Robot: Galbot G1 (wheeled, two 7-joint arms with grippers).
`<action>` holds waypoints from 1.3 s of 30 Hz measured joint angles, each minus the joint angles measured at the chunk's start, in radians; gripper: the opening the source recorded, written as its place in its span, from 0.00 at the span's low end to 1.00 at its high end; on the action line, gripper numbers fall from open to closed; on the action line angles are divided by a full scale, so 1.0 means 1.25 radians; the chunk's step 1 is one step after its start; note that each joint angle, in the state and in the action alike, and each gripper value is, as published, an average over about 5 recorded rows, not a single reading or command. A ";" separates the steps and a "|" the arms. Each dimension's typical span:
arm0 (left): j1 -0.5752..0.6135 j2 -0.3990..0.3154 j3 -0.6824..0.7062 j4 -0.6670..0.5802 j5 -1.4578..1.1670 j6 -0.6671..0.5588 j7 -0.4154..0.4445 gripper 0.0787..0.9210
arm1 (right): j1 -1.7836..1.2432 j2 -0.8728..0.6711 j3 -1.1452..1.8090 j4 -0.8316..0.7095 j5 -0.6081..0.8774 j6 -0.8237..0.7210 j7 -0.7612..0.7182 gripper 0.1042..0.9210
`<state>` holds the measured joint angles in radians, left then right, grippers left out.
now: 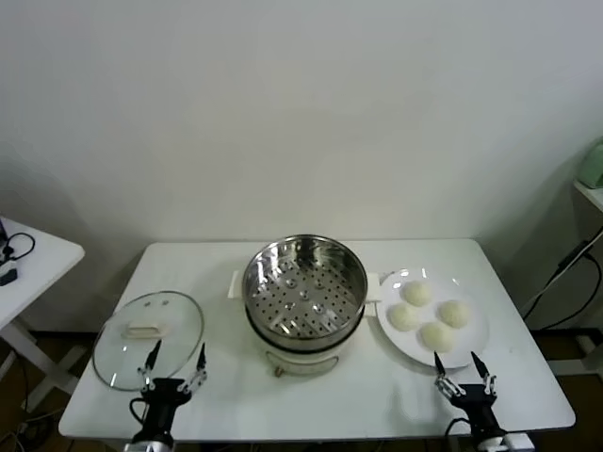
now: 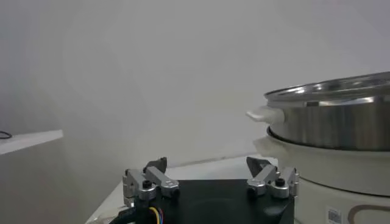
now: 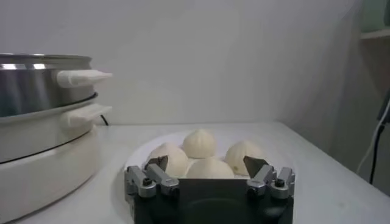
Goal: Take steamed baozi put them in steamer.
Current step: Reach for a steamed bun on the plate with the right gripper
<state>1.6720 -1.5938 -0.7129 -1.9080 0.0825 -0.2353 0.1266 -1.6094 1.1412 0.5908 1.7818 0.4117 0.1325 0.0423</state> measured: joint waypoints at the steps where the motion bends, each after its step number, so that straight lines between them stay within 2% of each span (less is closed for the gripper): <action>1: 0.001 0.000 0.000 -0.001 0.000 0.000 0.000 0.88 | 0.005 -0.004 0.001 0.002 0.002 -0.009 0.001 0.88; 8: 0.005 0.001 0.002 -0.001 0.000 -0.009 0.001 0.88 | 0.115 -0.072 -0.004 0.012 0.045 -0.140 0.017 0.88; 14: 0.005 0.003 0.004 -0.001 0.001 -0.019 0.002 0.88 | 0.264 -0.158 -0.073 -0.006 0.043 -0.302 0.008 0.88; 18: 0.006 0.006 0.004 -0.002 0.001 -0.026 0.003 0.88 | 0.380 -0.229 -0.157 -0.029 0.006 -0.401 -0.047 0.88; 22: 0.009 0.009 0.000 -0.003 0.002 -0.033 0.003 0.88 | 0.512 -0.312 -0.275 -0.060 -0.053 -0.455 -0.156 0.88; 26: 0.013 0.013 -0.003 -0.002 0.004 -0.041 0.003 0.88 | 0.662 -0.394 -0.420 -0.103 -0.123 -0.454 -0.290 0.88; 31: 0.013 0.016 -0.005 0.003 0.005 -0.050 0.004 0.88 | 0.882 -0.471 -0.636 -0.175 -0.213 -0.395 -0.460 0.88; 39: 0.005 0.019 -0.004 0.021 0.007 -0.064 0.005 0.88 | 1.235 -0.496 -1.000 -0.313 -0.289 -0.281 -0.673 0.88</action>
<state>1.6778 -1.5698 -0.7177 -1.8820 0.0910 -0.3156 0.1325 -0.0659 0.5210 -0.6592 1.3910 0.0508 -0.2189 -0.7992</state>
